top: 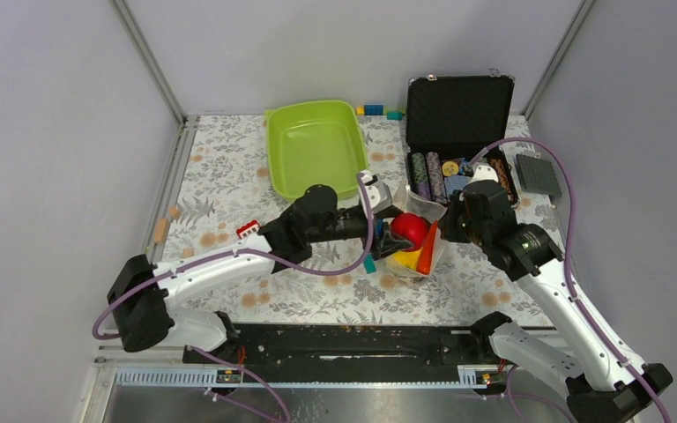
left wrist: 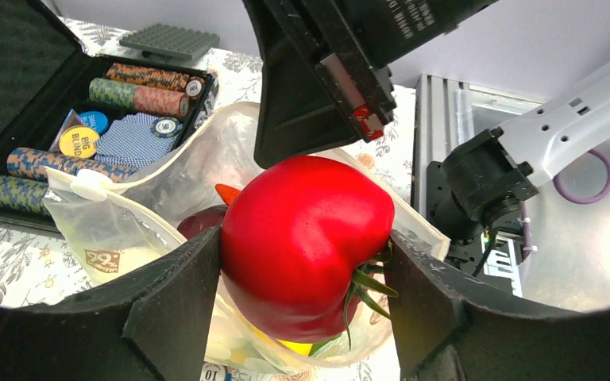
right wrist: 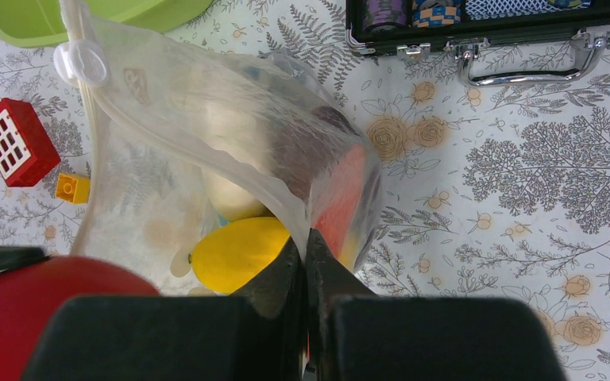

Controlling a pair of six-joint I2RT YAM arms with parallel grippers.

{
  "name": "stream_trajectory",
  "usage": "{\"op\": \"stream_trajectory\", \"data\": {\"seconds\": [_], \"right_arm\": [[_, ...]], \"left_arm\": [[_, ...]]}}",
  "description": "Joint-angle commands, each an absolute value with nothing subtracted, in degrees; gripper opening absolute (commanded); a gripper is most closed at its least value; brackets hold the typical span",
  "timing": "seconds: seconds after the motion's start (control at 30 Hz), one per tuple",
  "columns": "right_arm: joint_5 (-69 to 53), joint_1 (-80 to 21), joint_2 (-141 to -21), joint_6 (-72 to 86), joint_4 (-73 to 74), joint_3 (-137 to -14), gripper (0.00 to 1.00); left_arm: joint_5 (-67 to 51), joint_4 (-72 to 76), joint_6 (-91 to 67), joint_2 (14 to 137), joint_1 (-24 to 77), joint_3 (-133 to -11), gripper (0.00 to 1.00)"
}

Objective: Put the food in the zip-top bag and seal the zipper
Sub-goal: Place the fake vegetable in the zipper food storage bag, then zip the zipper food storage bag at the center of the board.

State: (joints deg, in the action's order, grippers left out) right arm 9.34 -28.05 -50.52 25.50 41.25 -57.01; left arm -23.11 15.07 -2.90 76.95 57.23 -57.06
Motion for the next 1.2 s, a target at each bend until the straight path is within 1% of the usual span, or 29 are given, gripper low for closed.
{"op": "stream_trajectory", "data": {"seconds": [0.0, 0.07, 0.1, 0.13, 0.17, 0.2, 0.27, 0.4, 0.53, 0.63, 0.7, 0.87, 1.03, 1.1, 1.17], "right_arm": [[8.70, -27.87, -50.23, 25.30, 40.02, -56.87, 0.00], [8.45, -27.86, -50.24, 25.25, 40.07, -56.87, 0.00], [8.48, -27.84, -50.13, 25.21, 39.98, -56.91, 0.00], [8.64, -27.86, -50.04, 25.22, 40.02, -56.91, 0.00], [8.68, -27.86, -49.95, 25.22, 39.95, -56.87, 0.00], [8.78, -27.86, -49.85, 25.16, 39.97, -56.79, 0.00], [8.69, -27.86, -49.81, 25.07, 40.07, -56.85, 0.00], [8.52, -27.86, -50.31, 24.75, 40.06, -57.33, 0.00], [5.68, -27.86, -50.45, 22.78, 39.72, -58.54, 0.00], [0.67, -27.86, -50.19, 20.24, 38.56, -59.95, 0.00], [-5.18, -27.86, -50.02, 17.32, 38.86, -61.76, 0.00], [-18.84, -27.83, -49.67, 11.43, 40.68, -66.61, 0.00], [-27.81, -27.86, -50.69, 6.12, 42.27, -69.20, 0.00], [-31.73, -27.86, -51.26, 5.00, 41.60, -69.49, 0.00], [-35.71, -27.90, -51.96, 4.44, 40.54, -69.71, 0.00]], "left_arm": [[-20.74, 15.80, -1.24, 79.00, 58.03, -62.61, 0.41], [-20.53, 15.42, -0.92, 80.08, 58.25, -63.41, 0.49], [-19.73, 14.81, -0.72, 80.38, 58.46, -63.84, 0.63], [-18.96, 14.08, -0.71, 80.56, 58.51, -64.15, 0.83], [-18.30, 13.54, -0.70, 80.67, 58.50, -64.48, 0.96], [-18.02, 13.06, -0.70, 80.54, 58.46, -64.60, 0.99], [-18.08, 12.46, -0.43, 79.72, 58.49, -64.39, 0.99], [-21.95, 14.13, -0.35, 76.49, 58.45, -61.91, 0.99], [-17.97, 14.75, -0.43, 71.19, 58.45, -58.71, 0.99], [-15.47, 15.72, -0.35, 65.22, 58.45, -54.13, 0.99], [-13.40, 15.82, 1.25, 60.85, 58.49, -50.76, 0.99], [-3.38, 12.81, 0.27, 49.13, 58.45, -43.32, 0.99], [4.18, 7.09, -2.23, 37.05, 58.39, -36.52, 0.99], [6.17, 5.61, -3.69, 32.11, 58.38, -34.00, 0.99], [5.14, 4.97, -3.70, 27.94, 58.38, -30.79, 0.99]]}}
